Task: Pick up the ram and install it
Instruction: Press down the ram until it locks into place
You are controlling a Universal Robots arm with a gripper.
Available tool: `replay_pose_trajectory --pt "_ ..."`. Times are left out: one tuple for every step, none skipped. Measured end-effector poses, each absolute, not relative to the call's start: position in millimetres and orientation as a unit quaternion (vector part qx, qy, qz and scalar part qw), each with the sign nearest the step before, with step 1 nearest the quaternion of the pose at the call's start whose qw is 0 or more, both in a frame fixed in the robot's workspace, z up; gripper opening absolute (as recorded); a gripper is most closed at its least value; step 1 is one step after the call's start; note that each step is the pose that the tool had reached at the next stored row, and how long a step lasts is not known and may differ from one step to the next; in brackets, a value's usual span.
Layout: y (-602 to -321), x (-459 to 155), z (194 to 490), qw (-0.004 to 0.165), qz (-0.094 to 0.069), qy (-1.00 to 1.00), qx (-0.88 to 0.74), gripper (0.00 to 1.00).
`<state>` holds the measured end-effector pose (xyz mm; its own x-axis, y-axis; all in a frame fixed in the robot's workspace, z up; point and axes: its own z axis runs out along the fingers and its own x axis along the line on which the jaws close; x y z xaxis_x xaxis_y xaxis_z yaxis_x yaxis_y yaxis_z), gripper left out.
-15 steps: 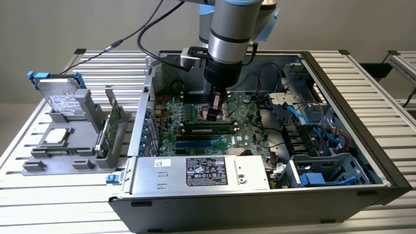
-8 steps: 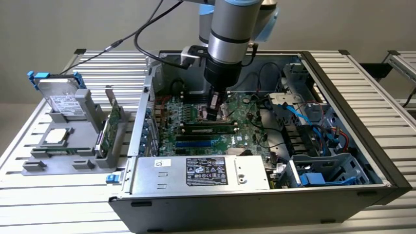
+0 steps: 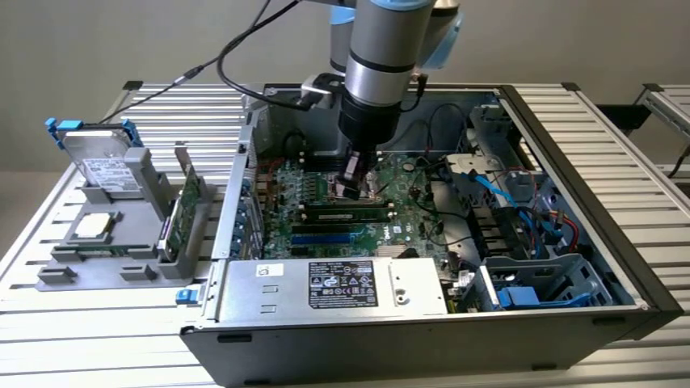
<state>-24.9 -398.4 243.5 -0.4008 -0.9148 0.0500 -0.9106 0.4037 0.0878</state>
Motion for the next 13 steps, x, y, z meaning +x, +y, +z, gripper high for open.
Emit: replay_pose_trajectory --pt "-398.4 -24.9 243.5 0.044 -0.023 -0.840 0.540 0.10" --pt "-398.4 -24.9 243.4 0.044 -0.023 -0.844 0.534 0.10" --pt "-398.4 -24.9 243.4 0.043 -0.023 -0.848 0.528 0.10" --pt "-398.4 -24.9 243.4 0.042 -0.023 -0.852 0.521 0.10" --pt "-398.4 -24.9 243.3 0.042 -0.023 -0.855 0.516 0.10" --pt "-398.4 -24.9 243.2 0.041 -0.023 -0.859 0.509 0.10" --pt "-398.4 -24.9 243.2 0.041 -0.023 -0.863 0.503 0.10" --pt "-398.4 -24.9 243.1 0.040 -0.024 -0.866 0.497 0.10" --pt "-398.5 -24.9 243.0 0.040 -0.024 -0.870 0.492 0.10" --pt "-398.4 -24.9 242.9 0.039 -0.024 -0.873 0.485 0.10" --pt "-398.4 -24.9 242.8 0.039 -0.024 -0.876 0.479 0.10" --pt "-398.4 -24.9 242.7 0.038 -0.024 -0.880 0.473 0.10" --pt "-398.5 -24.9 242.6 0.038 -0.024 -0.883 0.466 0.10"
